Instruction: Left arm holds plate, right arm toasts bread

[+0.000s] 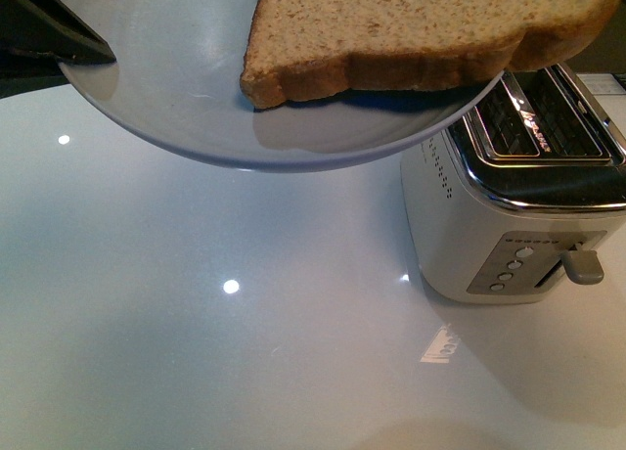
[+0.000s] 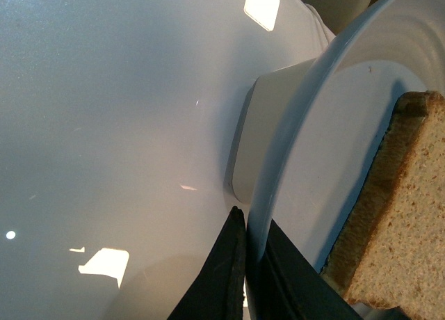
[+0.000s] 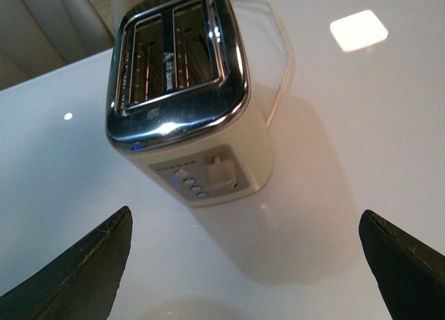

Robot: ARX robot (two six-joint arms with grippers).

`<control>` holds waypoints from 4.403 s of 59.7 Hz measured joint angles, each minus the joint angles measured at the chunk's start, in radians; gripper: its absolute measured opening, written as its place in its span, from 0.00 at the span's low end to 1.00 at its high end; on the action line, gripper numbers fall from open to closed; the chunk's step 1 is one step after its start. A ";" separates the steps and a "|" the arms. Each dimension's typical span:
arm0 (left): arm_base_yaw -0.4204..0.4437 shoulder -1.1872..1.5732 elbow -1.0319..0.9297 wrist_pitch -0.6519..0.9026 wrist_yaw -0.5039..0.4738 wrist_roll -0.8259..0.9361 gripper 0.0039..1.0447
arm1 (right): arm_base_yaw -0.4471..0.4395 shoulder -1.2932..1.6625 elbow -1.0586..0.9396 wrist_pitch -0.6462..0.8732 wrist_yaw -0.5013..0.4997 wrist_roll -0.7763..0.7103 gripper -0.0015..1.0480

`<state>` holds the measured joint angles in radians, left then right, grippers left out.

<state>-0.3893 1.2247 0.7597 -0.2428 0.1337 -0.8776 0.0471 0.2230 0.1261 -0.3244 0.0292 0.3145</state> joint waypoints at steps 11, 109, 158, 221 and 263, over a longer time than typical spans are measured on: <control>0.000 0.000 0.000 0.000 -0.003 -0.002 0.03 | 0.018 0.134 0.017 0.136 -0.016 0.108 0.91; 0.000 0.000 0.001 0.000 -0.002 -0.003 0.03 | 0.370 0.907 0.476 0.694 -0.134 0.498 0.04; 0.000 0.000 0.001 0.000 -0.002 -0.004 0.03 | 0.159 1.088 0.742 0.510 0.134 -0.224 0.04; 0.000 0.000 0.001 0.000 -0.001 -0.004 0.03 | 0.250 1.427 0.832 0.563 0.215 -0.389 0.04; 0.000 0.000 0.001 0.000 -0.001 -0.005 0.03 | 0.268 1.502 0.810 0.543 0.254 -0.414 0.10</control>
<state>-0.3893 1.2251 0.7605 -0.2428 0.1329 -0.8822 0.3153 1.7252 0.9360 0.2184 0.2829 -0.0998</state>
